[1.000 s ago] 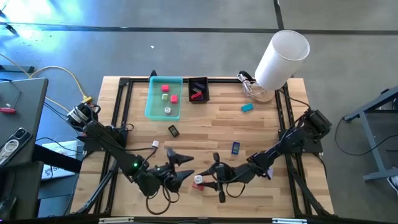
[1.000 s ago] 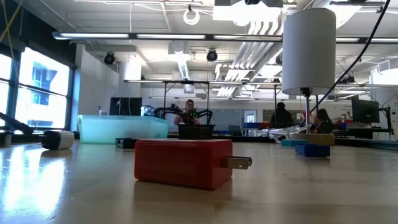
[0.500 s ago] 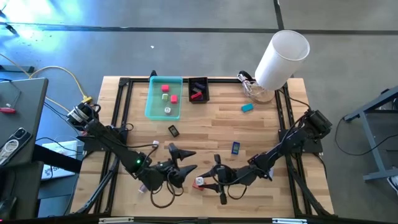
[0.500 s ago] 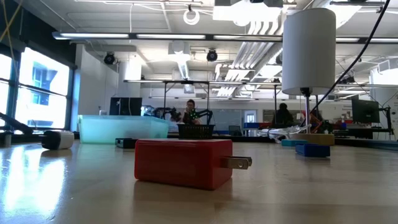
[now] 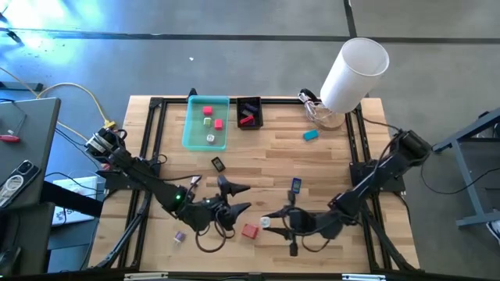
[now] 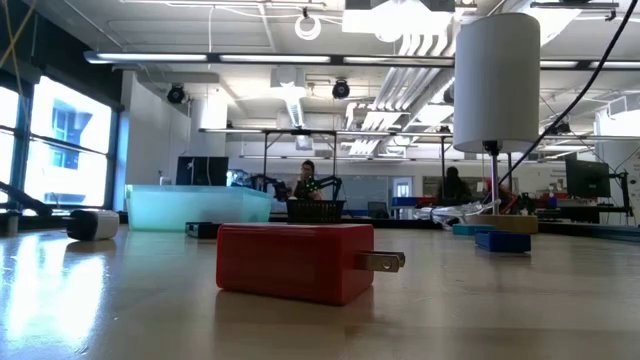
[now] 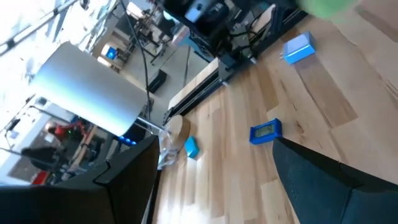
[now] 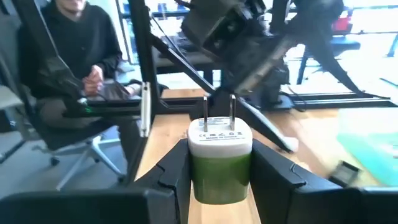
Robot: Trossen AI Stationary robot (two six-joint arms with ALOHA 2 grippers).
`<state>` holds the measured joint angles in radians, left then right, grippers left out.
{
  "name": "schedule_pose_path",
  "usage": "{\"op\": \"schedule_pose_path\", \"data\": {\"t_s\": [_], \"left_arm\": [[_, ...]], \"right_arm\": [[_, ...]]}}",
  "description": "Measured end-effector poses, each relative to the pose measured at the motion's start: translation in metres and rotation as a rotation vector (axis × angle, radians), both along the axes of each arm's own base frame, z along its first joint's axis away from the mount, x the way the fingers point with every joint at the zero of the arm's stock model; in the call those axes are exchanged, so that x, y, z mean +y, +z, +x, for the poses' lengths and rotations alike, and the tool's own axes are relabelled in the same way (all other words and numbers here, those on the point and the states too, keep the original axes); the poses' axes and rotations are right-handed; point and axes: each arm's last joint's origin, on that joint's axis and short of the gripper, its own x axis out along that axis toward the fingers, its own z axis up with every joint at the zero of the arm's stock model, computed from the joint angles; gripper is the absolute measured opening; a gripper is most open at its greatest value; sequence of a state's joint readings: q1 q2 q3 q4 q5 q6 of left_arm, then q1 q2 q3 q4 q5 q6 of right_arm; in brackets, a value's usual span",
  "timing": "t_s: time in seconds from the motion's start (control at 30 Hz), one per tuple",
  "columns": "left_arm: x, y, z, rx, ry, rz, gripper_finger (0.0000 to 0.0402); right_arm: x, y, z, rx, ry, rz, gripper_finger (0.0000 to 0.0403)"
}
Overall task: Pick & Place Office items
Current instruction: Put the green charger adapter into the green bin
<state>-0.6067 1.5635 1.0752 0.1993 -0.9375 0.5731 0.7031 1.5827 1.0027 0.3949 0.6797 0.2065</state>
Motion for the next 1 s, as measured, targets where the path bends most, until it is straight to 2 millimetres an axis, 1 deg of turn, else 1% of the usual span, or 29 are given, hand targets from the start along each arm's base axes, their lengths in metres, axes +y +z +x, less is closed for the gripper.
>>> {"op": "schedule_pose_path", "data": {"t_s": [0.13,0.23,0.37,0.53,0.6,0.67,0.83,1.0], "left_arm": [[-0.006,0.002,-0.002,0.011,-0.062,0.055,0.0303],[-0.012,0.006,-0.004,-0.01,-0.122,0.085,0.0303],[-0.02,0.014,-0.007,-0.069,-0.151,0.1,0.0303],[-0.028,0.015,-0.013,-0.054,-0.188,0.174,0.0303],[-0.03,0.014,-0.014,-0.045,-0.196,0.184,0.0303],[-0.031,0.013,-0.016,-0.041,-0.203,0.191,0.0303],[-0.036,0.013,-0.019,-0.033,-0.222,0.213,0.0303],[-0.035,0.007,-0.02,0.008,-0.222,0.198,0.0303]], "right_arm": [[0.007,0.003,-0.009,-0.003,0.003,0.003,0.0115],[0.012,-0.002,-0.008,-0.003,0.016,0.028,0.0115],[0.013,-0.017,0.001,0.015,0.003,0.003,0.0115],[0.006,-0.021,0.022,-0.065,0.048,0.033,0.0115],[0.003,-0.025,0.032,-0.125,0.066,0.043,0.0115],[0.002,-0.03,0.039,-0.15,0.098,0.021,0.0115],[-0.003,-0.037,0.047,-0.144,0.156,0.043,0.0115],[-0.01,-0.034,0.052,-0.173,0.195,0.079,0.0115]]}}
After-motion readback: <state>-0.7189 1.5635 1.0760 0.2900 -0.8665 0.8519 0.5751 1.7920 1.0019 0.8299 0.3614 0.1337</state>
